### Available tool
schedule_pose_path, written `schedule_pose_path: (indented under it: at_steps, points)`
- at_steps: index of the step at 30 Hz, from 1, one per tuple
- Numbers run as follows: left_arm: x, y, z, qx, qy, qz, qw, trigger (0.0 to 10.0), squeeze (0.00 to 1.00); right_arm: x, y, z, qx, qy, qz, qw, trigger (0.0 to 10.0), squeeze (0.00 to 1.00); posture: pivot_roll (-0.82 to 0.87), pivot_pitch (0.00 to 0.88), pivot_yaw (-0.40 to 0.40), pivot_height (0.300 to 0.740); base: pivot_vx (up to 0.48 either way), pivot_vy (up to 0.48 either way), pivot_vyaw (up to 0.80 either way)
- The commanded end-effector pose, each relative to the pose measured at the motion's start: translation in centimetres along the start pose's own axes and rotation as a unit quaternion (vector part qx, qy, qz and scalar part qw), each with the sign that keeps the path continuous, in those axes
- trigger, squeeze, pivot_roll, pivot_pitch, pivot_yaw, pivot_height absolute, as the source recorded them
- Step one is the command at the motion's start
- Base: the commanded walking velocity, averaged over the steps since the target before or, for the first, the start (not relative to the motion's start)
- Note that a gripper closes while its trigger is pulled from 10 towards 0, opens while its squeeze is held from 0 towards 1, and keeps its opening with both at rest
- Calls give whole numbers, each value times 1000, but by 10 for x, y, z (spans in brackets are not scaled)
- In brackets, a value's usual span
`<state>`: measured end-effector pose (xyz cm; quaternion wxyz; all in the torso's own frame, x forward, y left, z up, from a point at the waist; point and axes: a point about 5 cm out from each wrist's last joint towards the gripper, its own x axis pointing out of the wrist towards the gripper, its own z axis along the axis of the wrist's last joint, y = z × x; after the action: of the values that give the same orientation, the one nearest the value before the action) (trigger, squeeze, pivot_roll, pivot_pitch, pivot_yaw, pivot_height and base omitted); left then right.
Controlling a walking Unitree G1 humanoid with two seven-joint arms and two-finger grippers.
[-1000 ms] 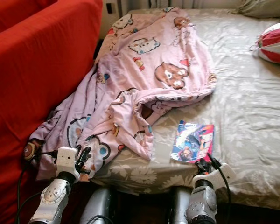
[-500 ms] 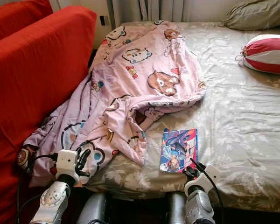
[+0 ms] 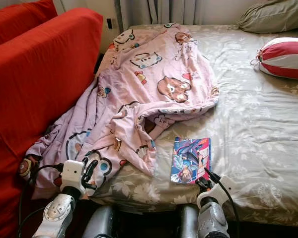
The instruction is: Clean up the room
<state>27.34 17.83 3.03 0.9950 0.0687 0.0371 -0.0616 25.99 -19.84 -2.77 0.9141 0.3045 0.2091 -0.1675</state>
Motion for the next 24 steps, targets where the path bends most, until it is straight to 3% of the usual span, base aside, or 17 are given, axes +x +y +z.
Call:
schedule_pose_path:
  at_steps: [1,2,5,6,18,24]
  points:
    - [-4,4,-4,6,7,0,1000,10000,0,-6,-12,-12,10,21,-27,999,10000,898,72,120,58,602,0,0,0]
    - [-4,4,-4,6,8,0,1000,10000,0,-6,-12,-12,9,20,-28,999,10000,0,73,120,58,602,0,0,0]
    - [-4,4,-4,7,8,0,1000,10000,0,-6,-14,-11,8,19,-35,999,10000,0,74,120,58,602,0,0,0]
    - [-4,4,-4,7,8,0,1000,10000,0,-6,-15,-10,13,16,-37,999,235,0,74,119,58,602,0,0,0]
    - [-4,6,-5,12,11,8,1000,10000,0,-3,-12,-2,13,-5,-31,999,0,0,78,117,58,602,0,0,0]
    - [-3,7,-7,16,19,12,1000,10000,0,-1,2,5,-43,-34,1,999,0,0,66,111,56,602,0,0,0]
